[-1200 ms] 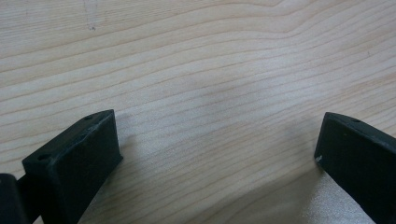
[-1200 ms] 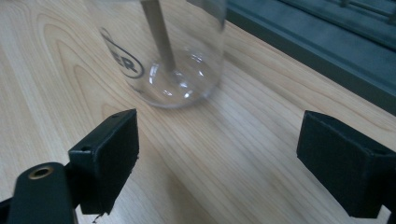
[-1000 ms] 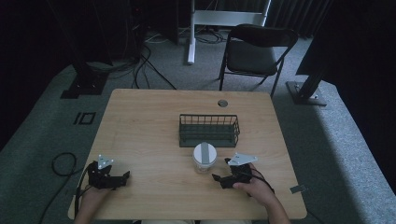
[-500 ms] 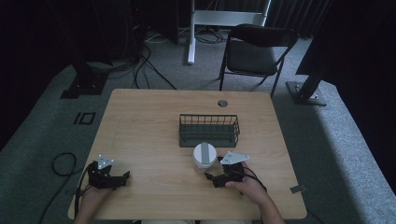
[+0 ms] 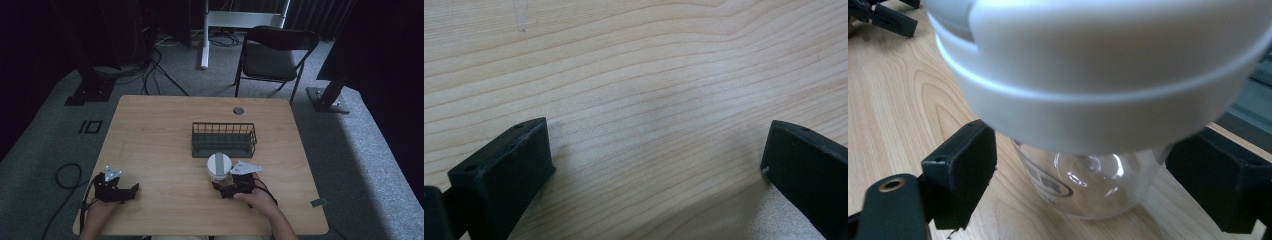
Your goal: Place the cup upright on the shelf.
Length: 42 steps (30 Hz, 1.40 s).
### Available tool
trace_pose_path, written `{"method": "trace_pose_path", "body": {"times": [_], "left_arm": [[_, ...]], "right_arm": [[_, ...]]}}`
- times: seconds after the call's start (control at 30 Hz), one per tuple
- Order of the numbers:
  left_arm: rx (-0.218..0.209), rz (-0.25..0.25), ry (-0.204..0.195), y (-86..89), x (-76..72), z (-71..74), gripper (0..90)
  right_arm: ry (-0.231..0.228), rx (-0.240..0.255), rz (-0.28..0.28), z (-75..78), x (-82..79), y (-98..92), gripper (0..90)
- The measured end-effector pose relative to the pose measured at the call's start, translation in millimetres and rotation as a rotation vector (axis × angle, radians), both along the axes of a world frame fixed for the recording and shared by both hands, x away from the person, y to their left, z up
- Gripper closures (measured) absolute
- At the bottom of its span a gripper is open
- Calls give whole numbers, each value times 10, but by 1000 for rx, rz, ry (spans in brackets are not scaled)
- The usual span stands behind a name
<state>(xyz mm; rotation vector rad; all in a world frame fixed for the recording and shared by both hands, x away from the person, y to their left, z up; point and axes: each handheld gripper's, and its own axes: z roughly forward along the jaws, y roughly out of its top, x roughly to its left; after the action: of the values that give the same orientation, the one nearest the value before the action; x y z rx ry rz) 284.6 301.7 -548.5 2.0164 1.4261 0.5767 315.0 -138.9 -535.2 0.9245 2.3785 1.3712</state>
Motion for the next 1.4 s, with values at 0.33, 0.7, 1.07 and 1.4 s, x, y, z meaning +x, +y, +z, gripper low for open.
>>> {"method": "trace_pose_path", "body": {"times": [0.33, 0.7, 1.07, 1.4], "left_arm": [[0, 0, 0, 0, 0, 0, 2], [0, 0, 0, 0, 0, 0, 2], [0, 0, 0, 0, 0, 0, 2], [0, 0, 0, 0, 0, 0, 2]], "right_arm": [[-8, 40, -48, -11, 21, 57, 131], [-12, 71, -86, -46, 34, 106, 130], [-34, 80, -139, -76, 4, 179, 143], [-72, 41, -134, -10, -29, 226, 182]]}}
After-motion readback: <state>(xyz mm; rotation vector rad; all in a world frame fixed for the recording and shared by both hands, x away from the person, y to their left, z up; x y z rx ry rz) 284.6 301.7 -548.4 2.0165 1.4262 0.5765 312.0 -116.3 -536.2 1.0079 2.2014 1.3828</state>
